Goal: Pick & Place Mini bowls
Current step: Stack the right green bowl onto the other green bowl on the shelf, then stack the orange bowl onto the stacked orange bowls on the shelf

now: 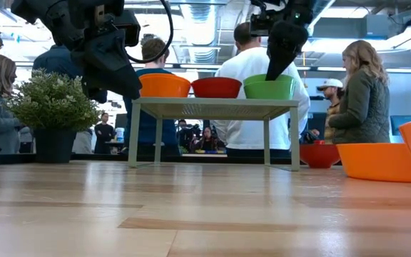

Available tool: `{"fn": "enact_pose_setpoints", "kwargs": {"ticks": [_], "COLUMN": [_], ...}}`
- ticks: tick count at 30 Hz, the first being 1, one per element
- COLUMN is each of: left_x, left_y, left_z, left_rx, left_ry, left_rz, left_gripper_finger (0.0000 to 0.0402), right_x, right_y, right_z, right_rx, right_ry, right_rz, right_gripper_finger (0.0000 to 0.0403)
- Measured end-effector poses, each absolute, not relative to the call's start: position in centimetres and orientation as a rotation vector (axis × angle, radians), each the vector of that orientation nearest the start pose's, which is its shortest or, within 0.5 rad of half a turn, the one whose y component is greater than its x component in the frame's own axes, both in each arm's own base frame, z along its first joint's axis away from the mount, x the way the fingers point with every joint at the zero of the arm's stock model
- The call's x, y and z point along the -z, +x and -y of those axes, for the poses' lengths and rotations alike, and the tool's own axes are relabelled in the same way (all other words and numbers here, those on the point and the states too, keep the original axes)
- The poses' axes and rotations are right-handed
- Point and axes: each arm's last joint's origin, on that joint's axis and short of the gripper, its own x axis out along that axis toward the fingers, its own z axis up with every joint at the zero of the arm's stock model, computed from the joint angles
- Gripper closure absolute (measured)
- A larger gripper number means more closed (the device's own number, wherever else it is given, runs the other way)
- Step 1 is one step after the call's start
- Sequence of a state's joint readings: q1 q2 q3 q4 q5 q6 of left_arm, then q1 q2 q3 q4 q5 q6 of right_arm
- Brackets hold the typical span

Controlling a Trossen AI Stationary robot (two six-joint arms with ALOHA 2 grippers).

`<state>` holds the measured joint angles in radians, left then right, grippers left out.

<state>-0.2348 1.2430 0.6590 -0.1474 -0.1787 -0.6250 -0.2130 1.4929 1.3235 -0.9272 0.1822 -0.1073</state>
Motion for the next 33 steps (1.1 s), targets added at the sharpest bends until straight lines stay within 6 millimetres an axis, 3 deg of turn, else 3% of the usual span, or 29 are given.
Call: {"fn": "enact_pose_setpoints", "kwargs": {"ticks": [13,27,33], "left_x": [-20.4,-20.5,-20.5], "left_y": [23.9,23.9,23.9], "left_z": [5.2,5.2,5.2], "left_rx": [-0.169,-0.166,-0.166], "left_ry": [-0.449,-0.452,-0.452], "left_rz": [-0.699,-0.69,-0.69], "left_gripper_finger": [0.0298,0.0298,0.0298], "right_x": [-30.0,-32.9,-34.7], "right_y": [28.8,28.9,29.3], "right_z": [6.7,6.6,4.8], "right_rx": [0.277,0.28,0.232], "right_ry": [-0.111,-0.114,-0.146], "right_rz": [-1.125,-1.075,-1.02], "right_gripper_finger": [0.0337,0.0325,0.0325]}}
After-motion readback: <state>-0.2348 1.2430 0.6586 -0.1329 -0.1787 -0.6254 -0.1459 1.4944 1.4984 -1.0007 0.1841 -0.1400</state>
